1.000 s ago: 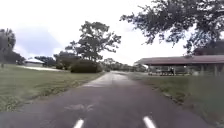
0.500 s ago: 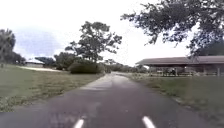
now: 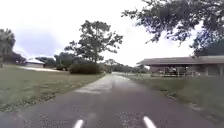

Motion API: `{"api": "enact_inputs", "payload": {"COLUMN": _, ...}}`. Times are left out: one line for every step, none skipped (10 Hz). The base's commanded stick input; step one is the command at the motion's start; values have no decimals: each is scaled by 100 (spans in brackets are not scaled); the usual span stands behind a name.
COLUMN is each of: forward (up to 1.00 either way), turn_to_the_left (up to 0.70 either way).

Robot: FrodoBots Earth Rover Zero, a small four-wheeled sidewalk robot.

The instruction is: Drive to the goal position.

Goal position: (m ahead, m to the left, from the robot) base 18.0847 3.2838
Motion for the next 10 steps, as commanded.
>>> {"api": "enact_inputs", "payload": {"forward": 70, "turn_to_the_left": -1}}
{"api": "enact_inputs", "payload": {"forward": 70, "turn_to_the_left": -28}}
{"api": "enact_inputs", "payload": {"forward": 70, "turn_to_the_left": -19}}
{"api": "enact_inputs", "payload": {"forward": 70, "turn_to_the_left": 0}}
{"api": "enact_inputs", "payload": {"forward": 70, "turn_to_the_left": 0}}
{"api": "enact_inputs", "payload": {"forward": 70, "turn_to_the_left": 0}}
{"api": "enact_inputs", "payload": {"forward": 70, "turn_to_the_left": 0}}
{"api": "enact_inputs", "payload": {"forward": 70, "turn_to_the_left": 0}}
{"api": "enact_inputs", "payload": {"forward": 70, "turn_to_the_left": 0}}
{"api": "enact_inputs", "payload": {"forward": 70, "turn_to_the_left": 0}}
